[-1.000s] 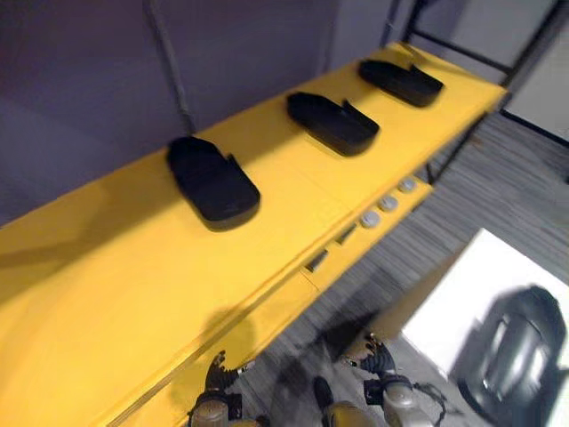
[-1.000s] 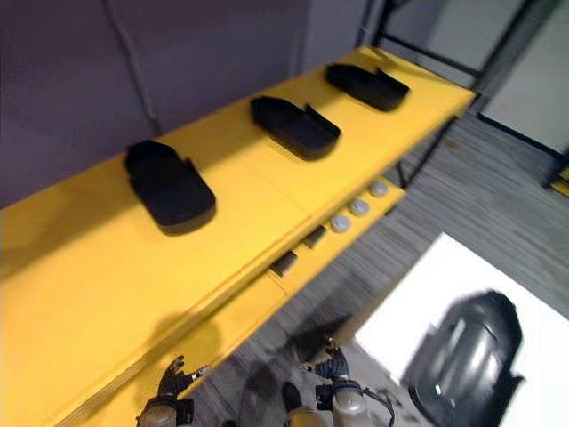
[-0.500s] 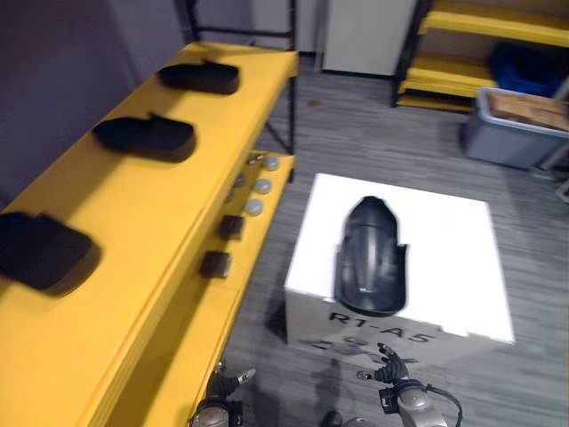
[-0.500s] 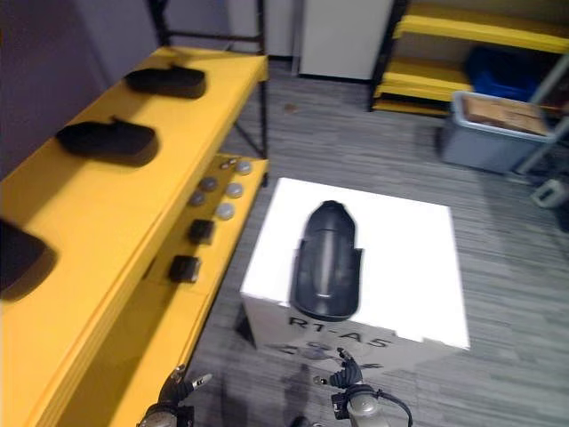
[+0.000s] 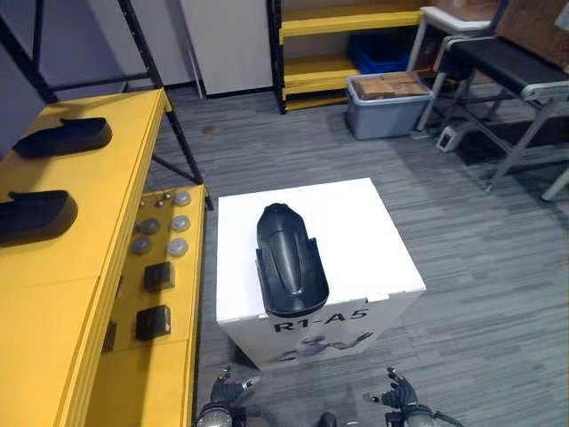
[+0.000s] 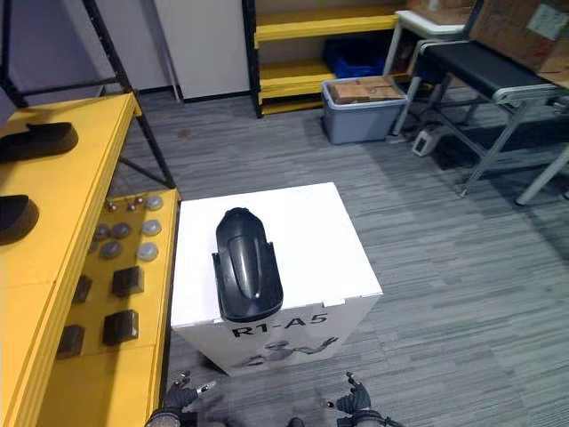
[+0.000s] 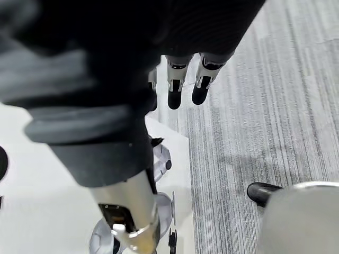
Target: Walk over and take plastic housings, then place them on the shelf
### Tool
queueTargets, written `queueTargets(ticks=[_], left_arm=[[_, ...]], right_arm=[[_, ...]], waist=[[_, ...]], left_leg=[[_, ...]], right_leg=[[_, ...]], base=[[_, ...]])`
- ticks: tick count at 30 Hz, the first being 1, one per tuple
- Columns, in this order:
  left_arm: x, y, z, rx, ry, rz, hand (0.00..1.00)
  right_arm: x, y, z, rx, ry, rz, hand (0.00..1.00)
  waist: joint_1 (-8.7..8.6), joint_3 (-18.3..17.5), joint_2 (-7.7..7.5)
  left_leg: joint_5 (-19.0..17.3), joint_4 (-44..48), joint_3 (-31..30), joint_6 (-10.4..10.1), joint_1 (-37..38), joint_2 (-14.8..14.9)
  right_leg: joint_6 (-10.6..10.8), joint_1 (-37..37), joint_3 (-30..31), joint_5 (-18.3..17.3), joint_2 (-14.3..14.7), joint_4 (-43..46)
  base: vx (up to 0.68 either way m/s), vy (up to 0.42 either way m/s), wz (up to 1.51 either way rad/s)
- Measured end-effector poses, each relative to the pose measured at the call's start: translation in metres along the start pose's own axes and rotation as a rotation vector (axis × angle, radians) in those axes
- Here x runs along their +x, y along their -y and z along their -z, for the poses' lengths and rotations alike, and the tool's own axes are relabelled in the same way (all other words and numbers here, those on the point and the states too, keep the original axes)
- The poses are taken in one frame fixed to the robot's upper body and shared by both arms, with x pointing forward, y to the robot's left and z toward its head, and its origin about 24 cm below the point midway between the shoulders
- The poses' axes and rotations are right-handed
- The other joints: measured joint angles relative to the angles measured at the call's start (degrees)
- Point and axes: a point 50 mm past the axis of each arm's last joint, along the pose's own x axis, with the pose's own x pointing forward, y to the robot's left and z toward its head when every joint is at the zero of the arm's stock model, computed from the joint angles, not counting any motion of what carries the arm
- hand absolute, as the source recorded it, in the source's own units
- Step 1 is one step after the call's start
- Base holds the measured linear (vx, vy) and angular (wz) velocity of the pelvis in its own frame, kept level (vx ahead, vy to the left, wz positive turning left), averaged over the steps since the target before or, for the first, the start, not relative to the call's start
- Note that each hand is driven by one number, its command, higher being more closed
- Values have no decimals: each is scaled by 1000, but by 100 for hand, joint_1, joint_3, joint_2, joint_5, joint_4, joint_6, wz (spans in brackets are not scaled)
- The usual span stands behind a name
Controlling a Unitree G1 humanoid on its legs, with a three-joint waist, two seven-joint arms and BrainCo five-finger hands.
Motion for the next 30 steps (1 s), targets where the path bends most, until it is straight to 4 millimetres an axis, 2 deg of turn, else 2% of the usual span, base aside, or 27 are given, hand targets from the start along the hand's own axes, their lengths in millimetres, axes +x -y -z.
queueTargets(ticks=[3,5,8,11,12,14,15,16,18,19,21,22,24,26,27,30], left_arm=[[-1,-6,6,14,-16,-10,0],[-2,-12,12,22,-30,-24,0],[-2,-18,12,21,-32,-40,0],[-1,-23,11,5,-28,-58,0],[-2,-25,13,0,-36,-65,0],[-3,-28,17,1,-43,-71,0],[-5,-30,20,-5,-49,-77,0],[-6,-32,23,-15,-58,-84,0],[-8,-35,29,-24,-75,-88,0],[-9,-36,31,-24,-80,-87,0],[-11,-37,37,-22,-94,-87,0],[-12,-37,38,-21,-96,-87,0],[-13,-39,40,-24,-100,-89,0],[-13,-40,41,-30,-101,-90,0],[-13,-40,41,-32,-99,-88,0],[-13,-41,40,-30,-95,-76,0]], right_arm=[[0,3,0,39,-1,15,0],[1,3,-3,72,8,22,0],[1,19,-9,174,31,98,0],[2,44,-19,255,79,196,0],[0,62,-18,295,86,257,0],[-3,85,-20,335,107,335,0],[-7,105,-25,345,141,394,0],[-11,124,-35,342,191,445,0],[-19,149,-54,318,281,509,0],[-22,155,-62,307,315,526,0],[-36,170,-95,272,460,565,0],[-39,172,-103,264,497,567,0],[-53,163,-139,211,659,529,0],[-62,150,-162,172,768,474,0],[-73,137,-182,138,876,420,0],[-88,116,-211,99,1027,335,0]], waist=[[12,-16,-26],[13,-25,-19],[19,-25,-21],[9,-36,-40],[3,-38,-54],[5,-55,-73],[-7,-76,-74],[-25,-74,-78],[-94,-80,-107],[-128,-85,-114],[-195,-118,-144],[-200,-133,-149],[-234,-193,-180],[-247,-215,-200],[-247,-240,-217],[-246,-245,-227]], left_leg=[[243,-476,45,93,223,-195],[264,-590,92,96,357,-245],[269,-657,118,90,494,-293],[288,-718,122,59,557,-309],[325,-769,120,5,647,-319],[328,-798,120,4,718,-318],[346,-829,120,2,732,-316],[366,-875,119,11,744,-316],[399,-963,117,49,753,-315],[411,-986,116,68,750,-315],[455,-1099,116,115,755,-299],[461,-1126,119,122,757,-292],[491,-1187,126,120,744,-276],[497,-1192,133,126,728,-270],[514,-1193,135,140,687,-274],[535,-1206,141,152,685,-282]], right_leg=[[58,15,1,55,-193,-66],[96,106,-1,33,-237,-95],[117,254,-13,22,-284,-178],[150,294,-27,3,-306,-180],[171,385,-35,-11,-324,-183],[190,450,-42,-23,-325,-184],[191,448,-40,-24,-324,-185],[191,441,-37,-24,-324,-190],[191,435,-39,-24,-318,-224],[191,433,-42,-24,-316,-241],[196,399,-42,-14,-293,-265],[194,385,-38,-10,-285,-265],[183,310,-17,31,-262,-267],[179,278,4,54,-254,-268],[181,235,8,77,-256,-271],[190,239,10,124,-259,-313]], base=[[121,144,6],[129,114,-1],[104,82,3],[58,39,2],[33,17,7],[14,9,4],[0,0,0],[0,0,0],[-59,0,0],[-72,-1,1],[-82,-3,0],[-86,-1,-3],[-56,4,-6],[-37,7,-6],[0,0,0],[0,0,0]])
